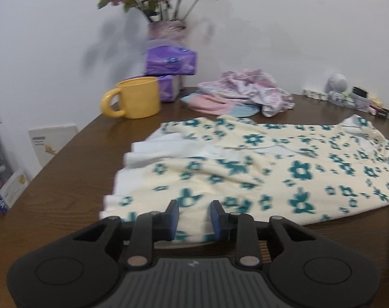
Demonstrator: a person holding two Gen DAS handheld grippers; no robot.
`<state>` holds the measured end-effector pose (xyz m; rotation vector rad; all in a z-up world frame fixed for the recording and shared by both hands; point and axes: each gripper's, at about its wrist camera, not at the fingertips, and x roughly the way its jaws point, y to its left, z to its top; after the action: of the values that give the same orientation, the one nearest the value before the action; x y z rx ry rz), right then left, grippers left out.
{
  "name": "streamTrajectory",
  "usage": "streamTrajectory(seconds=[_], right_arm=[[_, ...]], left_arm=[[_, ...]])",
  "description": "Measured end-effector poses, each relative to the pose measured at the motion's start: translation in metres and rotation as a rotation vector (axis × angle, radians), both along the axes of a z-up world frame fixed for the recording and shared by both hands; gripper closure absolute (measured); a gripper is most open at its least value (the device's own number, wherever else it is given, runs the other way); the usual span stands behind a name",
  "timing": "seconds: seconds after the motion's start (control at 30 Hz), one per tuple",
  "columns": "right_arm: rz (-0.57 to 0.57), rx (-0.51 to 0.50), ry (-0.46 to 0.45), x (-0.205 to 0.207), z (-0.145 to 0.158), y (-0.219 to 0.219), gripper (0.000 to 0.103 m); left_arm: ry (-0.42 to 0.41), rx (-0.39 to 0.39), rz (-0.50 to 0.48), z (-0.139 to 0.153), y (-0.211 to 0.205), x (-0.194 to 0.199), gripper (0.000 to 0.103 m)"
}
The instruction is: Fold clothes
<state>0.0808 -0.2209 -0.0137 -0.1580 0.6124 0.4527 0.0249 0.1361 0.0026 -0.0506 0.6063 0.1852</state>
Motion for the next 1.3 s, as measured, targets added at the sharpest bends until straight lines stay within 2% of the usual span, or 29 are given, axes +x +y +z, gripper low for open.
streamTrajectory(seconds=[0.2,0.53,0.63,0.87,1.03,1.13,1.3], right_arm=[[0.000,0.002,0.002,0.000,0.000,0.000,0.081],[-0.005,-0.008,-0.004,0.000,0.000,0.001,0.078],[-0.005,0.002,-0.001,0.000,0.000,0.000,0.078],[0.018,0.058,-0.018,0.006,0.011,0.001,0.076],[0.064,0.061,-0.058,0.026,0.028,0.016,0.073],[0.089,0.041,-0.031,0.044,0.024,0.029,0.073],[0.111,0.008,0.016,0.059,0.010,0.040,0.073]], left_arm=[[0.001,-0.018,0.044,-0.001,0.019,-0.004,0.074],[0.002,-0.015,0.049,-0.001,0.018,-0.005,0.073],[-0.009,-0.012,0.052,0.003,0.014,-0.004,0.069],[-0.086,-0.008,-0.120,0.029,-0.031,0.015,0.060],[-0.070,-0.013,-0.264,0.031,-0.078,0.056,0.060],[-0.038,-0.013,-0.296,0.024,-0.098,0.081,0.061],[0.029,-0.008,-0.278,0.003,-0.106,0.102,0.061]])
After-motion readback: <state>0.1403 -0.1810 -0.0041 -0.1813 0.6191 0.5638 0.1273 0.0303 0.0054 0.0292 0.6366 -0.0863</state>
